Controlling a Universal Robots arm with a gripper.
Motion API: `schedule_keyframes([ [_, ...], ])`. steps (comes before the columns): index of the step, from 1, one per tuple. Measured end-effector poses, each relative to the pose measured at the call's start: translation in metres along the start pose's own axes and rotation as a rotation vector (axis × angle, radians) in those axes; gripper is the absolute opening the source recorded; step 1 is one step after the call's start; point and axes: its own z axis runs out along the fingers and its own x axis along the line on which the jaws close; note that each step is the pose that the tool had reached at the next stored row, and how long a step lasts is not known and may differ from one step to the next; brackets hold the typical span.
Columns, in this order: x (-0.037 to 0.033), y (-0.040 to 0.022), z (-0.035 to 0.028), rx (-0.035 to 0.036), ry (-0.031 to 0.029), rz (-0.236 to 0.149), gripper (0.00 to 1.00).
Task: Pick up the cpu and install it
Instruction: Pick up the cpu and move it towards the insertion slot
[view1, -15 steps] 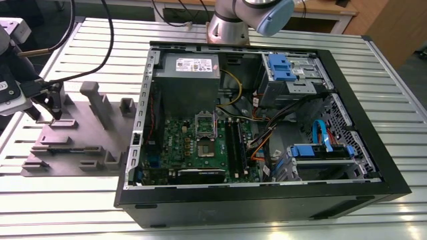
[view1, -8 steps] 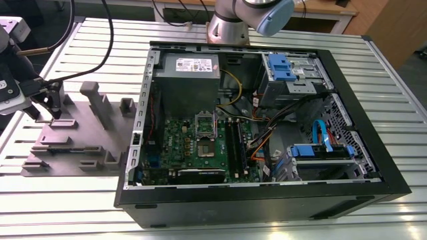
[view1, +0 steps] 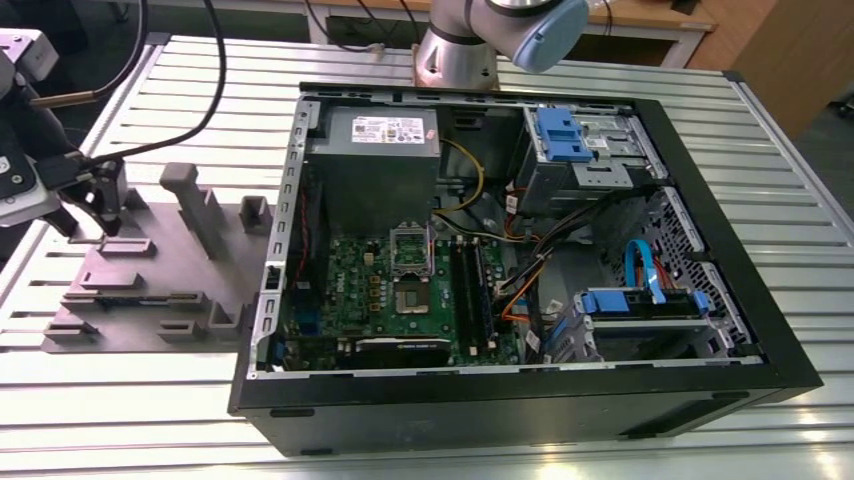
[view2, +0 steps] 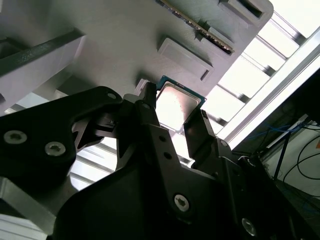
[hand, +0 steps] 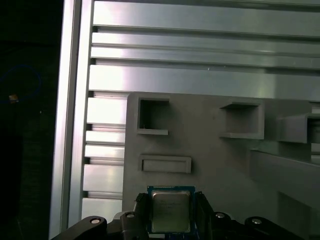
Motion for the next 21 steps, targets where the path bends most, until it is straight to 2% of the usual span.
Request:
schedule_keyframes([
  [10, 0.0, 0.0002, -0.0041, 0.0, -0.0001, 0.0, 0.47],
  [18, 0.0, 0.0002, -0.0046, 0.0, 0.0001, 0.0, 0.47],
  [21, 0.0, 0.0003, -0.0073, -0.0001, 0.0002, 0.0, 0.47],
])
